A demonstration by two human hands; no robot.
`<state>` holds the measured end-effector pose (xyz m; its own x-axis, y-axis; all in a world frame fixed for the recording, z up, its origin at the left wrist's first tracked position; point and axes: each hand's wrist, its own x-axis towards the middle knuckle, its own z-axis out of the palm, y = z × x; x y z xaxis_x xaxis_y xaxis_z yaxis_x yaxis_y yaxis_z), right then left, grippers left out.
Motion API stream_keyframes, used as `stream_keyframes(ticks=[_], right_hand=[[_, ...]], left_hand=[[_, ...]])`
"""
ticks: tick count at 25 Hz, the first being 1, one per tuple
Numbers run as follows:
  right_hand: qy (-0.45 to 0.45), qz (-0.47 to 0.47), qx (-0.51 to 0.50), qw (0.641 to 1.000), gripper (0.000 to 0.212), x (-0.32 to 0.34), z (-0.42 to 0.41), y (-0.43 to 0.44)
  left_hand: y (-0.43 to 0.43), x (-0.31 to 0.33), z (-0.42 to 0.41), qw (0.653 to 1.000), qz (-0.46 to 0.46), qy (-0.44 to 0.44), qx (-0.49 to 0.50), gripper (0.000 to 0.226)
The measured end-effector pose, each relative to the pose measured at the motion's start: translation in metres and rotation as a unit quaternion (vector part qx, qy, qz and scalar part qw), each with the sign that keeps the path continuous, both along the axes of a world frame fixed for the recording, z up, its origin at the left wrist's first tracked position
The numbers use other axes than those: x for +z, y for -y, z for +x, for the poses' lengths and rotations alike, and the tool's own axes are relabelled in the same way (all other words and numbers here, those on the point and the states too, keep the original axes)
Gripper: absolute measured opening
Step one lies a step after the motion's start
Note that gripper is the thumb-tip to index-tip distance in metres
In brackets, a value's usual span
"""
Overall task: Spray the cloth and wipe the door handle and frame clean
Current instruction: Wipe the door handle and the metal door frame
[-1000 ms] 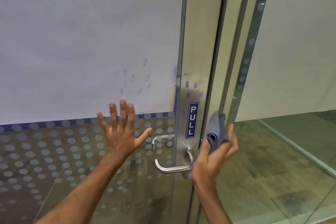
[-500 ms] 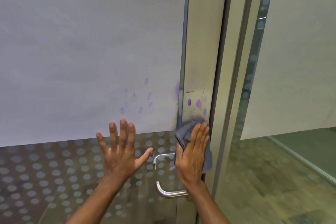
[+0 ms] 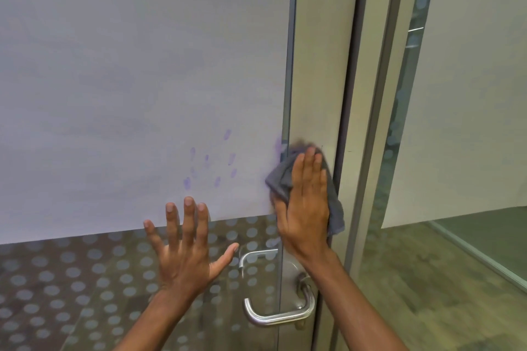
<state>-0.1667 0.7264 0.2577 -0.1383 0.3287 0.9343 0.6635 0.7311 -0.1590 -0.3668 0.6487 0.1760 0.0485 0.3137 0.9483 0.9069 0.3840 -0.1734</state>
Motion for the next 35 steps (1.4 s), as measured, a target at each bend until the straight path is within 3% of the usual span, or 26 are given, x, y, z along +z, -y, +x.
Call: stream_keyframes(ticks=[2, 5, 12, 19, 23, 26, 29, 32, 35], right_hand=[[0.058, -0.003, 0.032, 0.998, 0.084, -0.039, 0.008, 0.006], [0.072, -0.013, 0.048, 0.996, 0.082, -0.07, 0.019, 0.01], [0.07, 0.053, 0.047, 0.995, 0.078, 0.031, 0.003, -0.009], [0.144, 0.019, 0.038, 0.989, 0.088, -0.063, 0.021, 0.007], [0.141, 0.035, 0.041, 0.989, 0.09, -0.038, 0.015, 0.004], [0.104, 0.059, 0.036, 0.992, 0.087, 0.008, 0.009, -0.005], [-0.011, 0.034, 0.033, 0.999, 0.08, 0.029, 0.004, -0.006], [-0.175, -0.031, 0.01, 0.984, 0.068, 0.028, -0.008, -0.003], [-0.214, -0.086, 0.015, 0.973, 0.067, -0.008, -0.016, 0.008]], left_hand=[[0.0, 0.0, -0.001, 1.0, -0.001, 0.002, 0.0, 0.111], [0.0, 0.001, 0.001, 1.0, 0.0, 0.002, 0.003, 0.11], [-0.001, 0.0, 0.0, 1.0, 0.0, 0.002, -0.003, 0.11], [0.001, 0.002, 0.001, 1.0, 0.002, 0.001, 0.004, 0.108], [0.001, 0.002, 0.001, 1.0, 0.003, 0.0, 0.001, 0.108], [0.0, 0.001, 0.001, 1.0, 0.002, 0.003, -0.001, 0.108], [0.0, 0.001, -0.001, 1.0, 0.0, 0.005, -0.001, 0.109], [0.001, 0.002, 0.001, 1.0, -0.004, 0.005, -0.001, 0.108], [0.003, 0.001, 0.002, 1.0, -0.004, 0.004, -0.002, 0.109]])
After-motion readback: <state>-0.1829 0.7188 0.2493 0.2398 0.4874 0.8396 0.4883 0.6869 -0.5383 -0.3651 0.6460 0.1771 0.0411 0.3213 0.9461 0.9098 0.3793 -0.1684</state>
